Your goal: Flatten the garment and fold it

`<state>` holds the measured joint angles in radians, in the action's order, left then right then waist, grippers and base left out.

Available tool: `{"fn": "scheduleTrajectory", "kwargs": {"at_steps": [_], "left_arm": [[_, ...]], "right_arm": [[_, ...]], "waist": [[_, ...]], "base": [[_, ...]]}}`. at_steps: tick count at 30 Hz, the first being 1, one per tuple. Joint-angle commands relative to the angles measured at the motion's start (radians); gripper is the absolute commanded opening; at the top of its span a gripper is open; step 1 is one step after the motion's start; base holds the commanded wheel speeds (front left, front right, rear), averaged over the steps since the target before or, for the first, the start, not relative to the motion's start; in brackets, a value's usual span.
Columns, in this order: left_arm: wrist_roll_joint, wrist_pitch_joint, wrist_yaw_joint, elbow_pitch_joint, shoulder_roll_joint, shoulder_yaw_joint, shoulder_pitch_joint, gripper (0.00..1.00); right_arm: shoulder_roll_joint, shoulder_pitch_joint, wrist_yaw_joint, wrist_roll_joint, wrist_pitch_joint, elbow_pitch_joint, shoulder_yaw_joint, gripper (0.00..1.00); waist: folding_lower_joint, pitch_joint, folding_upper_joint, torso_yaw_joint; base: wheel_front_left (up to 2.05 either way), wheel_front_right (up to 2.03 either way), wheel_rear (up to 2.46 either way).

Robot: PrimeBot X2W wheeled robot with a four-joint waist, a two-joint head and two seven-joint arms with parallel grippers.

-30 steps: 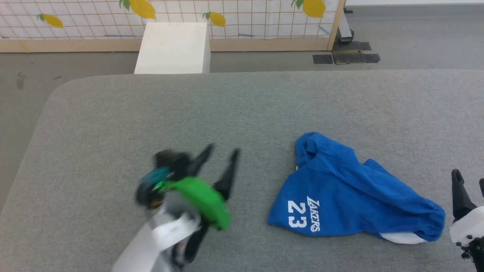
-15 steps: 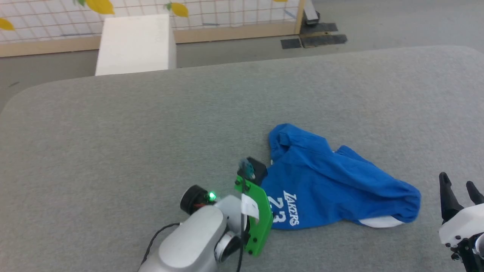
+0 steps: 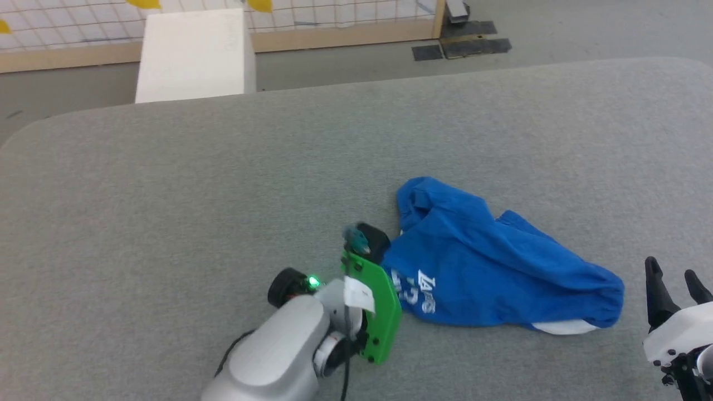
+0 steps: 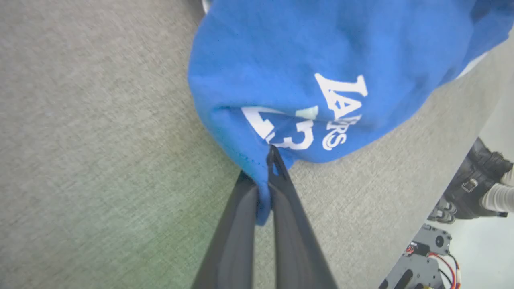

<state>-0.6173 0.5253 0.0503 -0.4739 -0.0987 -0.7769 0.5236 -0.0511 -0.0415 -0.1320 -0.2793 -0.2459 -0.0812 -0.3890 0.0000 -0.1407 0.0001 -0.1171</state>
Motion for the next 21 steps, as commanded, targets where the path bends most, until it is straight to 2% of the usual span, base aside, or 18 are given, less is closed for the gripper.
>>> {"fn": "scheduleTrajectory", "kwargs": {"at_steps": [1, 6, 12, 16, 21], "left_arm": [[-0.024, -0.023, -0.007, 0.014, -0.003, 0.027, 0.014, 0.0], [-0.063, -0.098, -0.042, 0.088, -0.032, 0.129, 0.038, 0.0], [-0.112, -0.156, -0.106, 0.219, -0.098, 0.26, 0.019, 0.0], [-0.135, -0.16, -0.177, 0.309, -0.163, 0.337, -0.058, 0.0], [-0.17, -0.126, -0.278, 0.373, -0.242, 0.403, -0.257, 0.0]], "right_arm": [[0.001, -0.013, 0.001, 0.011, 0.004, -0.004, 0.003, 1.0], [0.001, -0.012, 0.001, 0.02, 0.003, -0.015, 0.013, 1.0], [0.001, -0.01, 0.001, 0.025, -0.001, -0.031, 0.04, 1.0], [0.001, -0.008, 0.001, 0.025, -0.001, -0.042, 0.055, 1.0], [0.001, -0.006, 0.001, 0.021, 0.001, -0.055, 0.073, 1.0]], "waist": [[0.0, 0.017, -0.0001, 0.027], [0.0, 0.049, -0.0001, 0.076], [0.0, 0.086, -0.0001, 0.134], [0.0, 0.105, -0.0001, 0.172], [0.0, 0.114, -0.0001, 0.212]], "base": [[0.0, 0.0, 0.0], [0.0, 0.0, 0.0], [0.0, 0.0, 0.0], [0.0, 0.0, 0.0], [0.0, 0.0, 0.0]]}}
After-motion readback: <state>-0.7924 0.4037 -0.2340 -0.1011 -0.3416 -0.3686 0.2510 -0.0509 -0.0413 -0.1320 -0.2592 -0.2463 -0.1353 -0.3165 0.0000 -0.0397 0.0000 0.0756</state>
